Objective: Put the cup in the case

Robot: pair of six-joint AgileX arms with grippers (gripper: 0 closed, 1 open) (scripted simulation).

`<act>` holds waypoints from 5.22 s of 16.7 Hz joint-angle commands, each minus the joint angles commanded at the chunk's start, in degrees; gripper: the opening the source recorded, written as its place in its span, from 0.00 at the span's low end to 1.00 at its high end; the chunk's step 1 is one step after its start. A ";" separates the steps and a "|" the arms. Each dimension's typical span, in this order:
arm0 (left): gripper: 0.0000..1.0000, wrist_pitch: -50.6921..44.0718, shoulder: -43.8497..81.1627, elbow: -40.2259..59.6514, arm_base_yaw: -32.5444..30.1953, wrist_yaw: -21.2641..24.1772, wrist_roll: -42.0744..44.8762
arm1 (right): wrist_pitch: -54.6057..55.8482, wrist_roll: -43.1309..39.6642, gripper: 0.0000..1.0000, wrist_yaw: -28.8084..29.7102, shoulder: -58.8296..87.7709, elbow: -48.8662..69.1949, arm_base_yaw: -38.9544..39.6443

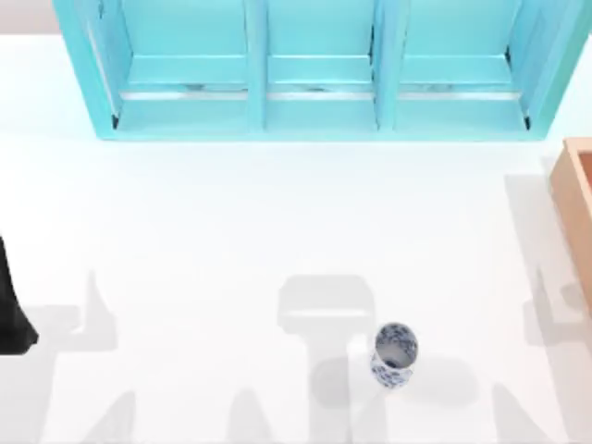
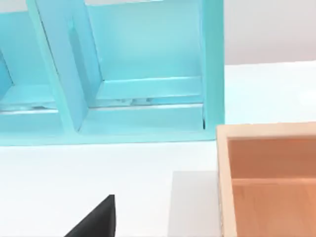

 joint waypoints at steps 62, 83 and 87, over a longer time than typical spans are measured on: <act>1.00 0.00 0.00 0.00 0.00 0.00 0.00 | -39.10 36.97 0.00 0.00 94.92 55.38 36.14; 1.00 0.00 0.00 0.00 0.00 0.00 0.00 | -68.00 -20.29 0.00 0.70 88.44 80.45 -20.45; 1.00 0.00 0.00 0.00 0.00 0.00 0.00 | -71.11 -23.49 0.00 -0.24 89.40 81.84 -24.23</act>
